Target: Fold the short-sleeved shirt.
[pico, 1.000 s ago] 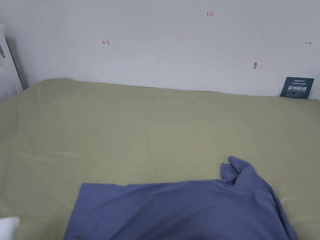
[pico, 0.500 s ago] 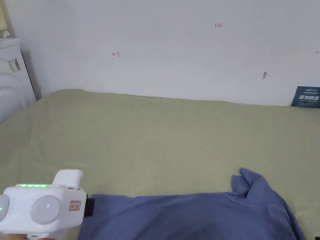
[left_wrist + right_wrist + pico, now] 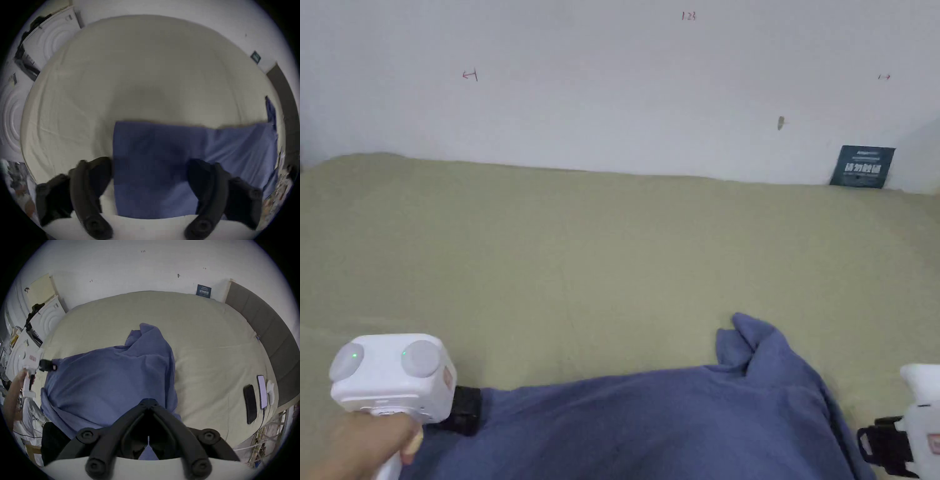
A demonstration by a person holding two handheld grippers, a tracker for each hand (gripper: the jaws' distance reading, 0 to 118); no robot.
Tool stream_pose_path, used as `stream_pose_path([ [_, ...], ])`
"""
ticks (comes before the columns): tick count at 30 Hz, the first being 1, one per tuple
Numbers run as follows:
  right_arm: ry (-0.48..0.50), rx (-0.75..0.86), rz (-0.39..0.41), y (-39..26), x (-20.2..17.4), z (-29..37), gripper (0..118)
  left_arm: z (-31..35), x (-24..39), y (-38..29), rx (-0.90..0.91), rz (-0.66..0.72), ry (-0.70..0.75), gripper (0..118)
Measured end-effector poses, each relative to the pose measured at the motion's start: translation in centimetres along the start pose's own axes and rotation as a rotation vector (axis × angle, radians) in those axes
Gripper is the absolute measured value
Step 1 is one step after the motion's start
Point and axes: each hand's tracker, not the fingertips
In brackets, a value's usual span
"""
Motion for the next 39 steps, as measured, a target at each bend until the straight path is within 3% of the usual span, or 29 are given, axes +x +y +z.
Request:
stream_pose_path([
  [1,-0.006,-0.017,-0.007,0.8,0.3,-0.6,0,1.1,0.2,-0.5,0.089,-0.04,0.024,57],
  [2,-0.017,-0.038,-0.014,1.8,0.7,-1.8,1,2.1,0.3,-0.8,0.142,-0.068,0.007,12],
  [3,-0.024,-0.062,-0.016,2.8,1.0,-2.9,1,2.5,0.3,-0.8,0.159,-0.102,0.001,12],
  [4,-0.036,-0.095,-0.019,4.0,1.2,-4.0,3,2.7,0.2,-0.8,0.162,-0.107,-0.015,3],
  [5,-0.041,-0.109,-0.011,5.1,1.3,-5.2,11,3.2,0.1,-1.1,0.181,-0.088,-0.033,3],
  [8,0.004,-0.151,-0.029,8.3,2.0,-9.7,97,3.7,-0.6,-0.7,0.181,-0.085,-0.04,3],
  [9,-0.008,-0.171,-0.058,9.2,2.4,-11.1,107,3.6,-0.9,-0.5,0.181,-0.081,-0.049,3],
  [11,-0.056,-0.205,-0.06,11.0,2.8,-13.8,100,3.8,-1.4,-0.7,0.176,-0.053,-0.074,3],
  [14,-0.134,-0.267,-0.052,12.1,3.4,-16.8,99,3.4,-2.1,-1.0,0.165,-0.028,-0.097,3],
  [16,-0.137,-0.282,-0.056,12.1,3.9,-17.9,94,3.2,-2.2,-1.1,0.159,-0.021,-0.11,3],
  [17,-0.124,-0.32,-0.068,12.1,4.1,-18.2,79,2.9,-2.3,-1.2,0.157,-0.018,-0.111,3],
  [18,-0.114,-0.352,-0.085,11.8,3.9,-18.1,36,2.7,-2.5,-1.2,0.153,-0.017,-0.113,3],
  [19,-0.101,-0.352,-0.118,11.5,4.0,-17.9,2,2.7,-2.3,-1.1,0.146,-0.017,-0.114,3],
  [21,-0.087,-0.286,-0.174,11.1,3.7,-16.9,2,2.5,-2.4,-1.2,0.14,-0.016,-0.115,3],
  [23,-0.096,-0.275,-0.067,10.9,2.8,-15.6,2,2.6,-2.1,-1.0,0.139,-0.013,-0.114,3],
  [24,-0.107,-0.262,-0.05,10.8,2.6,-15.0,2,2.8,-2.3,-1.0,0.138,-0.009,-0.116,3],
  [27,-0.041,-0.202,-0.085,10.2,2.0,-11.5,2,4.0,-2.5,-1.4,0.152,-0.008,-0.127,3],
  [36,0.012,-0.066,0.024,6.9,2.3,0.5,2,11.8,-5.2,-5.4,0.251,-0.076,-0.225,3],
  [39,0.034,-0.051,0.024,4.5,2.7,3.5,1,14.5,-6.0,-8.3,0.292,-0.105,-0.246,3],
])
